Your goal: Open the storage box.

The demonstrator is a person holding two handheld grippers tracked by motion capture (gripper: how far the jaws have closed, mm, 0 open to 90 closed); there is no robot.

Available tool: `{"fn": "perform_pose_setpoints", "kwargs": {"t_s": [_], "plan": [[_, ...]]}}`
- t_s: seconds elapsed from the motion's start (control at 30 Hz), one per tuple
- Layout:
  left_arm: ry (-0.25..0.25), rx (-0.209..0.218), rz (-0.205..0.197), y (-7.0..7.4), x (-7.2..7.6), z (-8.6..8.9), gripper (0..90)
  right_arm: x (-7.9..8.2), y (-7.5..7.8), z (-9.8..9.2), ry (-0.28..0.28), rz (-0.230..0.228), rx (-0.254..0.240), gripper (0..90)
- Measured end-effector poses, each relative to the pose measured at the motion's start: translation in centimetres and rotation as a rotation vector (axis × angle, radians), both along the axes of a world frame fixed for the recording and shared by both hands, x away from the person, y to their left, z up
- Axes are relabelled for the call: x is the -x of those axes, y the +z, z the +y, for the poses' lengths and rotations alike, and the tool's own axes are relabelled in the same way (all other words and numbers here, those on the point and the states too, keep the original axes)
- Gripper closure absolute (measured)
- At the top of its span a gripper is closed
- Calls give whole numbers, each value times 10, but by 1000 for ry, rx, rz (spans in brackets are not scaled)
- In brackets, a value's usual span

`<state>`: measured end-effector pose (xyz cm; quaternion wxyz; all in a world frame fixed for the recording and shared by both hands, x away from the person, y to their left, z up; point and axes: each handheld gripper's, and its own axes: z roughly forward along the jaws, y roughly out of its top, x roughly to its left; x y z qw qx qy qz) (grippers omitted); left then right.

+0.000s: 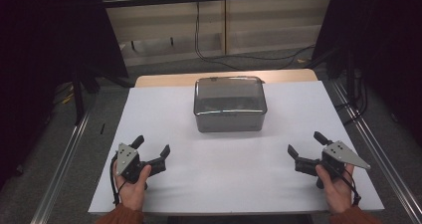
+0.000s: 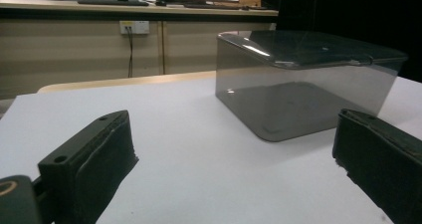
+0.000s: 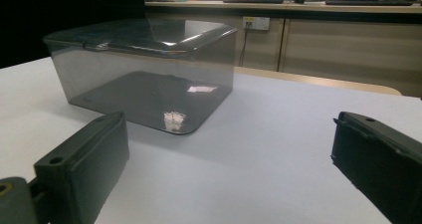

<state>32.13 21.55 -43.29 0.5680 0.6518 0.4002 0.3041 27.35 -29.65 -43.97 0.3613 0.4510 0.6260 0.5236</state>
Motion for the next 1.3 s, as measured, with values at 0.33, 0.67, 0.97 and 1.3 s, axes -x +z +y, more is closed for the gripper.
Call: {"fn": "perform_pose_setpoints", "kwargs": {"t_s": [0.33,0.67,0.97,1.3], "plan": [[-11,15,4,2,2,1,30,-4,-1,14,80,4,25,6],[-23,9,9,1,1,-1,31,-14,-1,25,83,15,34,0],[-27,2,-2,0,-1,-1,30,-25,3,42,106,-4,33,0],[-23,-13,8,-2,-3,-3,30,-40,4,54,137,-7,43,5]]}}
